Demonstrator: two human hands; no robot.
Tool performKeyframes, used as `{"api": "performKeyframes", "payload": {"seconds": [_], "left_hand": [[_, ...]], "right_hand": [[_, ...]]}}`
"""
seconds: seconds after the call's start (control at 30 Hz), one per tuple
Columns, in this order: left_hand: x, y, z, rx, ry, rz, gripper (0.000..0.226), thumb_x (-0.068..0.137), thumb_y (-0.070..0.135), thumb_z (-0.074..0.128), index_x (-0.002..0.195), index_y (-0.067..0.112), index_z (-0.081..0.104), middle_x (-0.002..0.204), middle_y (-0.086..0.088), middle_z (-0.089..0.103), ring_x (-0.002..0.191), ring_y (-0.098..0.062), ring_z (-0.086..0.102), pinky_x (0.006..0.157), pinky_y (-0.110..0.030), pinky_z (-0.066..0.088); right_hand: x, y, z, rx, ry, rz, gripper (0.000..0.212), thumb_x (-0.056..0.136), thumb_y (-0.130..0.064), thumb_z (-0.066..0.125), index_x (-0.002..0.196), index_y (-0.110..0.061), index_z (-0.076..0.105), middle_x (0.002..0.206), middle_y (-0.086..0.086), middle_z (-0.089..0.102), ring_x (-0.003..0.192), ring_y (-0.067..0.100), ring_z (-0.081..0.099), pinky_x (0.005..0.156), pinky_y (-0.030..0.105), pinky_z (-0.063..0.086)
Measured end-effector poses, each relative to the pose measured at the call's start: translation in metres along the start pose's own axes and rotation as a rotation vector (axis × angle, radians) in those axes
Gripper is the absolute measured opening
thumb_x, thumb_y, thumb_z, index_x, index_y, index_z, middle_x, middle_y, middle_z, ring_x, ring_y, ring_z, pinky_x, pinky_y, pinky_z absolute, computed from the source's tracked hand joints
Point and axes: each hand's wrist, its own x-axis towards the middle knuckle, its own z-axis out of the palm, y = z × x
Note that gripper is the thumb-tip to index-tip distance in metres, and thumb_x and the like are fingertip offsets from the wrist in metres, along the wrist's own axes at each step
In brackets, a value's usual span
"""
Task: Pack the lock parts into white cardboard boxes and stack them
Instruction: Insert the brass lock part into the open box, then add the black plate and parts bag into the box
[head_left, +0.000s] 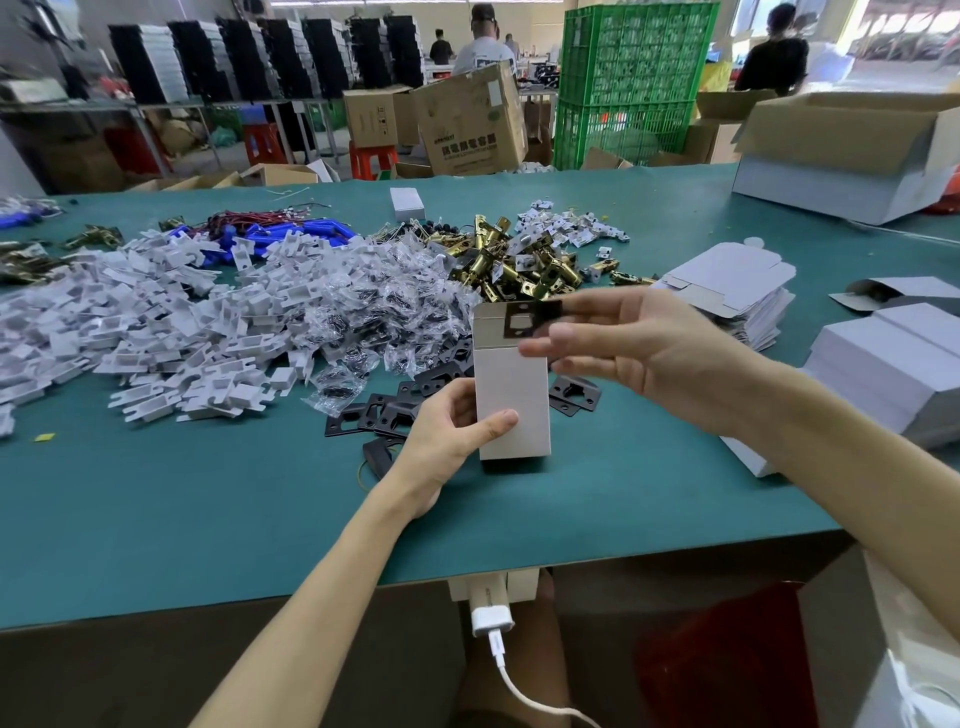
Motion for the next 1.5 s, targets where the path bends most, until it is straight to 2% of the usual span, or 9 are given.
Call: {"api": "performKeyframes", "payload": {"seconds": [0.1,0.17,0.37,0.5,0.6,0.9,1.23,1.33,1.5], "left_hand": [[-0.001,0.001,0.0,-0.005,-0.003,-0.004,0.044,0.088,0.01,0.081,0.128,0.011,0.063,0.121,0.003,0.077,0.114,-0.014,0.072,0.089,-0.022,0.056],[-0.001,0.001,0.0,-0.008,-0.003,-0.006,0.044,0.087,0.011,0.081,0.127,0.012,0.063,0.121,0.003,0.077,0.114,-0.014,0.072,0.089,-0.021,0.056],[-0.003,0.004,0.001,-0.008,-0.004,0.001,0.053,0.078,0.023,0.084,0.125,0.011,0.065,0.12,0.002,0.077,0.112,-0.014,0.073,0.088,-0.022,0.057],[-0.004,0.006,0.001,-0.009,-0.008,0.002,0.052,0.077,0.021,0.085,0.124,0.01,0.064,0.119,-0.001,0.077,0.112,-0.017,0.073,0.089,-0.024,0.057],[-0.005,0.006,0.002,-0.007,-0.02,-0.006,0.05,0.08,0.017,0.085,0.125,0.01,0.064,0.119,-0.003,0.077,0.113,-0.018,0.072,0.091,-0.026,0.058],[-0.004,0.006,0.001,0.011,-0.018,-0.016,0.043,0.086,0.006,0.082,0.125,0.007,0.064,0.119,-0.004,0.077,0.112,-0.017,0.073,0.09,-0.026,0.058],[-0.003,0.004,0.0,0.026,-0.016,-0.025,0.045,0.085,0.01,0.083,0.125,0.008,0.063,0.118,-0.005,0.077,0.112,-0.018,0.072,0.09,-0.027,0.058],[-0.003,0.002,-0.001,0.03,-0.014,-0.033,0.044,0.086,0.009,0.083,0.125,0.008,0.063,0.118,-0.004,0.077,0.111,-0.018,0.073,0.089,-0.026,0.058],[-0.002,0.001,-0.001,0.105,-0.002,-0.009,0.037,0.088,0.009,0.083,0.121,0.011,0.066,0.113,0.003,0.078,0.106,-0.008,0.072,0.086,-0.019,0.055]], "right_hand": [[0.016,-0.006,0.006,-0.4,0.229,-0.174,0.016,0.091,-0.013,0.074,0.102,-0.002,0.071,0.078,0.01,0.075,0.07,0.023,0.074,0.055,0.02,0.049],[0.027,-0.007,0.008,-0.667,0.333,-0.243,0.009,0.093,-0.018,0.074,0.094,-0.008,0.073,0.071,0.008,0.07,0.062,0.018,0.063,0.057,0.023,0.046],[0.055,-0.011,0.02,-1.01,0.433,-0.316,0.006,0.089,-0.026,0.078,0.088,-0.021,0.075,0.083,-0.004,0.047,0.074,0.008,0.048,0.067,0.014,0.036],[0.06,-0.001,0.03,-1.218,0.32,-0.377,0.011,0.092,-0.021,0.074,0.093,-0.01,0.076,0.091,0.002,0.063,0.089,0.022,0.057,0.082,0.037,0.047],[0.061,0.006,0.035,-1.388,0.241,-0.344,0.012,0.095,-0.021,0.07,0.094,-0.01,0.075,0.094,0.008,0.072,0.093,0.029,0.062,0.082,0.043,0.05],[0.067,-0.001,0.036,-1.407,0.155,-0.244,0.02,0.094,0.001,0.06,0.094,-0.015,0.072,0.093,-0.005,0.071,0.084,0.011,0.067,0.076,0.039,0.059],[0.067,0.007,0.042,-1.502,0.002,-0.089,0.019,0.103,-0.009,0.054,0.108,-0.013,0.072,0.105,0.01,0.072,0.095,0.029,0.067,0.083,0.043,0.057],[0.068,0.003,0.053,-1.63,0.082,-0.19,0.016,0.104,-0.011,0.05,0.105,-0.011,0.066,0.097,0.011,0.07,0.084,0.034,0.066,0.074,0.045,0.057],[0.075,0.004,0.096,-1.401,0.133,-0.386,0.022,0.105,-0.027,0.056,0.097,-0.007,0.064,0.088,0.003,0.066,0.073,0.02,0.062,0.061,0.026,0.049]]}}
